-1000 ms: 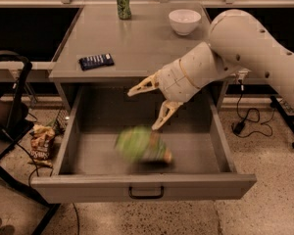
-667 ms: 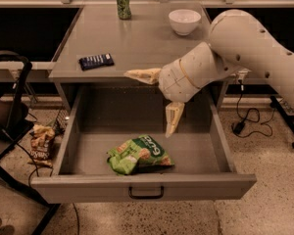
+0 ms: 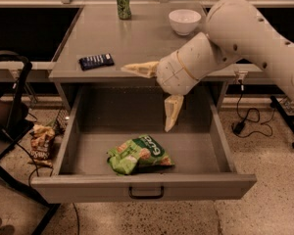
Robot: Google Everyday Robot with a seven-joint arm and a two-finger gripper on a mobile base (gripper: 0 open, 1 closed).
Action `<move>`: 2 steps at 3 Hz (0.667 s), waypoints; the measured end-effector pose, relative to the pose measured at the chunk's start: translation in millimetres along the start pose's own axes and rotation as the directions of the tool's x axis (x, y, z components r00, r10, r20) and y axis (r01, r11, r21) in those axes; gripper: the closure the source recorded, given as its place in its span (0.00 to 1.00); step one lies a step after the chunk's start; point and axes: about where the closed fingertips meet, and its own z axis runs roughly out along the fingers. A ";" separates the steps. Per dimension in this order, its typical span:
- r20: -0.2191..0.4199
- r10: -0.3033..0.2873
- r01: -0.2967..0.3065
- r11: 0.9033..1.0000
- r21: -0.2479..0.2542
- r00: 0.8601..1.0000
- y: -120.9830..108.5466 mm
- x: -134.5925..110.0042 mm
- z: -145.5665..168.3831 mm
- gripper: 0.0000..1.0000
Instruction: Place green rice chip bag into top drawer
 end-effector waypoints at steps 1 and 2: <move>-0.119 -0.008 0.009 1.000 0.006 0.993 -21.8 3.9 -54.1 0.00; -0.308 0.061 -0.040 0.996 0.074 0.950 -28.5 3.0 -123.4 0.00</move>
Offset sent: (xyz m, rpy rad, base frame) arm 0.0013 -0.1607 0.1557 -0.1835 -0.2980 -0.5991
